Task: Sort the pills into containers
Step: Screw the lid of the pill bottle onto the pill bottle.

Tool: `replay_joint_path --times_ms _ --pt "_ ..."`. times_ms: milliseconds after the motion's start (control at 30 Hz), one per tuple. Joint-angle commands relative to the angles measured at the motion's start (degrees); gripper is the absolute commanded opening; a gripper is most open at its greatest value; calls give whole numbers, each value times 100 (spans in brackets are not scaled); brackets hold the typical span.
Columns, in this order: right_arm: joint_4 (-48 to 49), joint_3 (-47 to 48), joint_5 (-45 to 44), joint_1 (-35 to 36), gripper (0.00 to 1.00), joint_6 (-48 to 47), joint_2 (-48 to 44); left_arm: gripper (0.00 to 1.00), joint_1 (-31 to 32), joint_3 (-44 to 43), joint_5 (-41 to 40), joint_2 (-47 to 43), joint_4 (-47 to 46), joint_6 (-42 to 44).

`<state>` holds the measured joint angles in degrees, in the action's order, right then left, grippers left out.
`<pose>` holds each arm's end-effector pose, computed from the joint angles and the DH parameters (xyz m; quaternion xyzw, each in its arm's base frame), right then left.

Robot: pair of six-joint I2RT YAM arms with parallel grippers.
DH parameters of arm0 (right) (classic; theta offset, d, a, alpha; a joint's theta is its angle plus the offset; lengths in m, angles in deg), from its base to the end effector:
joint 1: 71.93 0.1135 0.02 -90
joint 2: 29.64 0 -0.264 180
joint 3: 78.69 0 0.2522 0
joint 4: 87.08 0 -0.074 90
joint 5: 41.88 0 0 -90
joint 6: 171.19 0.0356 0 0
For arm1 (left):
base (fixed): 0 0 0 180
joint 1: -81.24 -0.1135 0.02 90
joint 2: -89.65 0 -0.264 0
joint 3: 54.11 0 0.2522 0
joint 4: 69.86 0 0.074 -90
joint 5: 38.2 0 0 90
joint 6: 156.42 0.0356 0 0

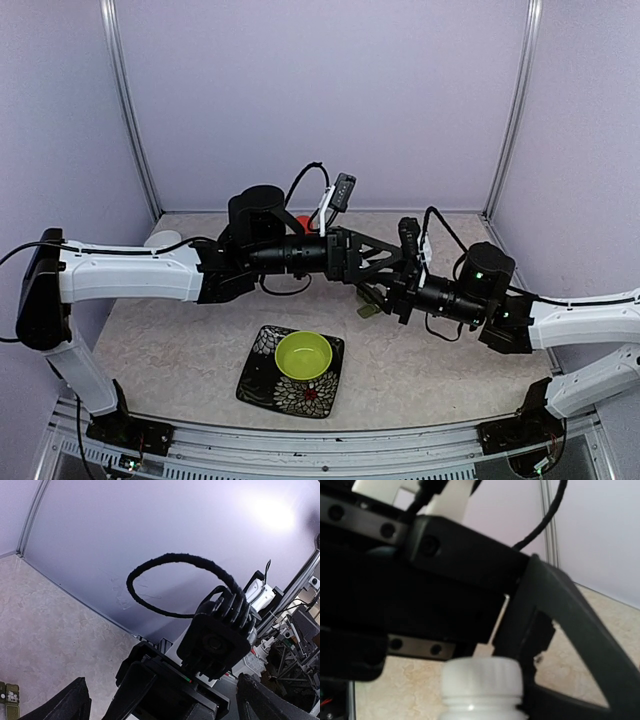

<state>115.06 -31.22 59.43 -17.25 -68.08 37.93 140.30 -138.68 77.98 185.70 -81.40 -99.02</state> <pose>0.1475 0.2202 0.2747 -0.3115 0.6209 0.4561 0.5562 0.1927 -0.3520 0.3259 0.3135 0.6334 -0.6058 0.3653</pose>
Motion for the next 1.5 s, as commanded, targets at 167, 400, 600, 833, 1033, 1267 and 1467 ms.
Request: replay_joint_path --times_ms 167,400,600,833,1033,1267,1467 --pt "-430 88 -745 56 0 -342 -678 99 29 21 -547 -444 134 -4" --pt "-657 103 -1116 55 0 -431 -723 99 -9 129 -484 -520 -75 -112" --pt "-619 183 -1105 55 0 -448 -586 99 -1 41 -282 -422 -108 -210" --pt "-689 294 -941 52 0 -483 -244 99 13 45 -124 -390 -304 -313" --pt "-522 305 -631 71 0 -383 129 99 26 -6 -45 -406 -369 -287" --pt "-503 289 -611 104 0 -463 204 99 21 -92 -158 -489 -130 -143" --pt "-790 343 -937 104 0 -975 -319 98 -107 -134 -501 -484 566 -456"
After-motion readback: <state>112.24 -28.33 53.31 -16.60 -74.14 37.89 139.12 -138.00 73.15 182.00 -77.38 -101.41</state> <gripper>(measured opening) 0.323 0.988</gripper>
